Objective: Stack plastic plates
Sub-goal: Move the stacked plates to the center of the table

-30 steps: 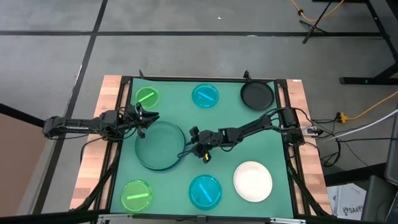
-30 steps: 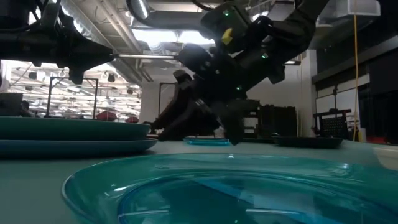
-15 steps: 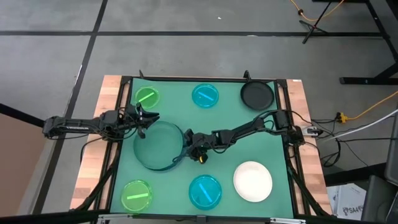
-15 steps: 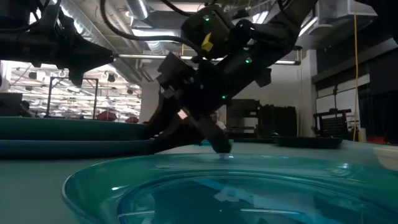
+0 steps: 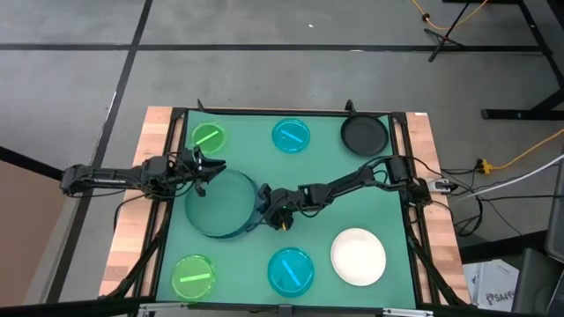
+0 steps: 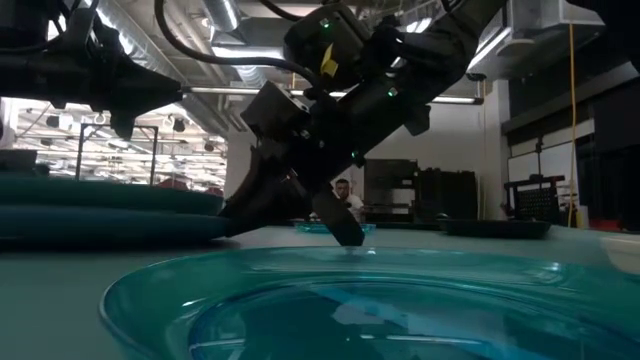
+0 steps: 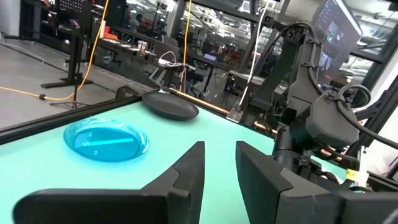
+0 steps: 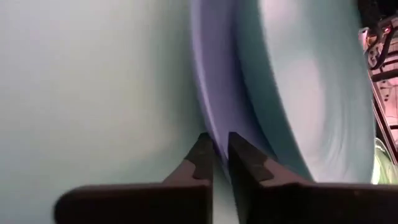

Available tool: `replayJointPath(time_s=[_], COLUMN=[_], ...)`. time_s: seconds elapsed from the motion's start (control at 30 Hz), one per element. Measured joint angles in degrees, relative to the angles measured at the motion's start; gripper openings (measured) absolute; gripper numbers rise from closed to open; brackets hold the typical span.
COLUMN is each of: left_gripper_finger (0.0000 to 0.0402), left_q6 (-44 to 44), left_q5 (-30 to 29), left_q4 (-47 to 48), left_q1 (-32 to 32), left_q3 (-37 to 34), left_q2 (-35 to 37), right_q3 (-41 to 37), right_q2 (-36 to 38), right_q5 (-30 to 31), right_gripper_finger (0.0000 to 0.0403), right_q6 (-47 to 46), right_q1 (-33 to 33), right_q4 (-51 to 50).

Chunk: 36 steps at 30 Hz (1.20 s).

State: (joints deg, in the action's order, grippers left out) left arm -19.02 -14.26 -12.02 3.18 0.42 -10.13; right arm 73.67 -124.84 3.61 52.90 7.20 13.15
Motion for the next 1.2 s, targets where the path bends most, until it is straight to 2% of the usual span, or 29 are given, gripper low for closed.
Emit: replayJointPath(time_s=[0.3, 0.47, 0.77, 1.2], left_gripper_finger=[0.0085, 0.0085, 0.0085, 0.0085], left_q6=[-0.02, -0.09, -0.32, -1.65], left_q5=[0.0, 0.02, 0.03, 0.42], left_q4=[0.01, -0.01, -0.01, -0.46], left_q1=[0.0, 0.0, 0.0, 0.0], left_q3=[-0.01, 0.0, -0.01, 0.0], left_q2=[0.01, 0.02, 0.0, 0.02], right_q3=[0.02, -0.09, -0.16, -0.35], right_q2=[0.26, 1.2, 3.73, 10.96], right_q5=[4.71, 7.35, 11.59, 4.83], right_gripper_finger=[0.0004, 0.0004, 0.0001, 0.0], right_q6=[-1.53, -3.82, -10.68, -24.51], right_q1=[-0.02, 0.2, 4.49, 7.98], right_q4=[-3.44, -10.43, -21.66, -42.61])
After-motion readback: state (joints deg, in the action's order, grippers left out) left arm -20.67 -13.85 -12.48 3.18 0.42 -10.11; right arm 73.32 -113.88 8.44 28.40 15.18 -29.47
